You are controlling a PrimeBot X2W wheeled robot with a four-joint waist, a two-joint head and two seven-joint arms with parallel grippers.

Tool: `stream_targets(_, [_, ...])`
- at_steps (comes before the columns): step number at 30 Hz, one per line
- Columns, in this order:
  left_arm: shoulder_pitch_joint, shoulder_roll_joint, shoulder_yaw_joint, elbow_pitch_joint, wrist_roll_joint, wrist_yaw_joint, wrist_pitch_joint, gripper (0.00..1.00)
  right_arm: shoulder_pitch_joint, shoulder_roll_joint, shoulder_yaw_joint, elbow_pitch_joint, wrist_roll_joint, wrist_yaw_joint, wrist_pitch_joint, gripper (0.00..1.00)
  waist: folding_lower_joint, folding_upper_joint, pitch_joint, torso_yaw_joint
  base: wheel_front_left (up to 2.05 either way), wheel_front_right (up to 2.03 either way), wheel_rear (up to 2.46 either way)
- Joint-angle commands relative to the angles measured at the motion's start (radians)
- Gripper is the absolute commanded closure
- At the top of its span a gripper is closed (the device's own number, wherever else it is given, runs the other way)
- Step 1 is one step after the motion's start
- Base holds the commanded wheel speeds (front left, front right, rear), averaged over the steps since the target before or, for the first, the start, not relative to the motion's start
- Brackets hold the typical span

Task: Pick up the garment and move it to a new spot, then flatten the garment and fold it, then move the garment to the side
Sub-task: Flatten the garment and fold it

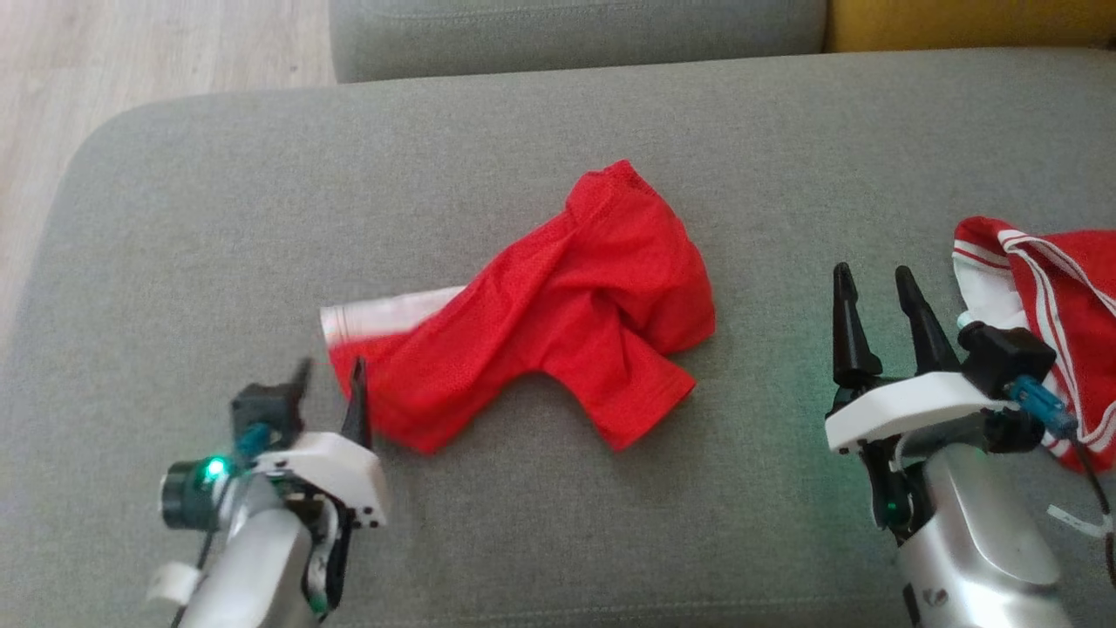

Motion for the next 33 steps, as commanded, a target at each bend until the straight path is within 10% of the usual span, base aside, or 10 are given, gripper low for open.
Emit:
stream_targets(1, [-0.004, 0.008, 0.093, -0.079, 0.003, 0.017, -0.005, 0.0, -0.015, 0.005, 0.031, -0.03, 0.012, 0.007, -0.011, 0.0, 0.0, 0.0, -0.006, -0.001, 0.0, 0.0, 0.0])
stream_targets(17, [0.075, -0.088, 0.309, -0.226, 0.082, -0.028, -0.005, 0.0, -0.015, 0.005, 0.05, -0.046, 0.01, 0.007, -0.011, 0.0, 0.0, 0.0, 0.018, -0.019, 0.0, 0.0, 0.0])
stream_targets(33, [0.131, -0.099, 0.223, -0.246, 0.027, -0.036, -0.005, 0.0, -0.059, -0.014, 0.276, 0.029, 0.035, 0.007, 0.059, 0.0, 0.0, 0.0, 0.034, 0.077, 0.0, 0.0, 0.0])
